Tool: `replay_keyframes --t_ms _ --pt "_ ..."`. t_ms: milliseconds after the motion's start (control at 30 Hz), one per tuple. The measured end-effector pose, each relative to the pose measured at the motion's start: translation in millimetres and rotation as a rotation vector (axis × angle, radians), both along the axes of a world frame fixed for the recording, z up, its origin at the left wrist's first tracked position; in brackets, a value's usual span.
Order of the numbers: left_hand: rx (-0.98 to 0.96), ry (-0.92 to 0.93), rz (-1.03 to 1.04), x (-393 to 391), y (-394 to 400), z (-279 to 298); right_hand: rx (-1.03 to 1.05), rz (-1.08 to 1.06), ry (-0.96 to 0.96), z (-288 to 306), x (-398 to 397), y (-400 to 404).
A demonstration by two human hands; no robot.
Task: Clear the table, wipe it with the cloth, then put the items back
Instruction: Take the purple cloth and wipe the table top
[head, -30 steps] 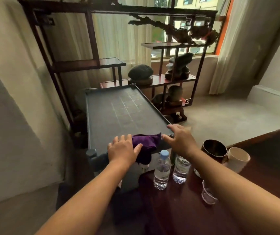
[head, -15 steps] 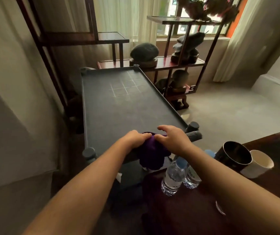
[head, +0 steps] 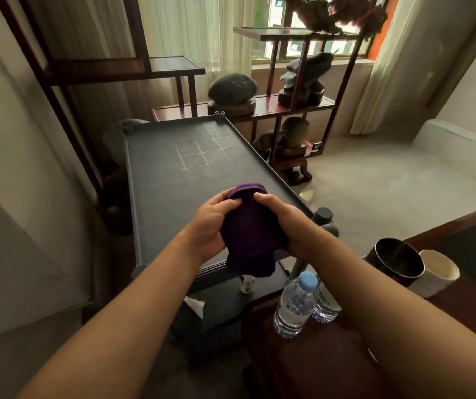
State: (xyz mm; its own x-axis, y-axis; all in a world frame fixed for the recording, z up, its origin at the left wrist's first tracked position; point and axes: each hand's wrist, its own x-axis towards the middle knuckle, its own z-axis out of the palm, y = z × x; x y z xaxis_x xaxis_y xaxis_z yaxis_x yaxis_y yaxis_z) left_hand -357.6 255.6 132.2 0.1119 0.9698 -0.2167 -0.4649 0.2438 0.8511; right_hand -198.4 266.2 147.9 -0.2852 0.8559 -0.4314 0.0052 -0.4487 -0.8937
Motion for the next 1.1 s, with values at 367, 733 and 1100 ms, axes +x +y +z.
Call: replay_keyframes --t_ms 367,733,1100 --pt "-0.140 0.232 -0.141 41 -17 36 -0.099 -0.143 0.204 8 43 -36" --pt "-0.140 0.263 -0.496 169 -89 54 -0.018 -0.431 0.203 11 164 -152" --pt "-0.184 0.328 -0.872 313 -213 1 -0.083 -0.821 0.189 -40 276 -328"
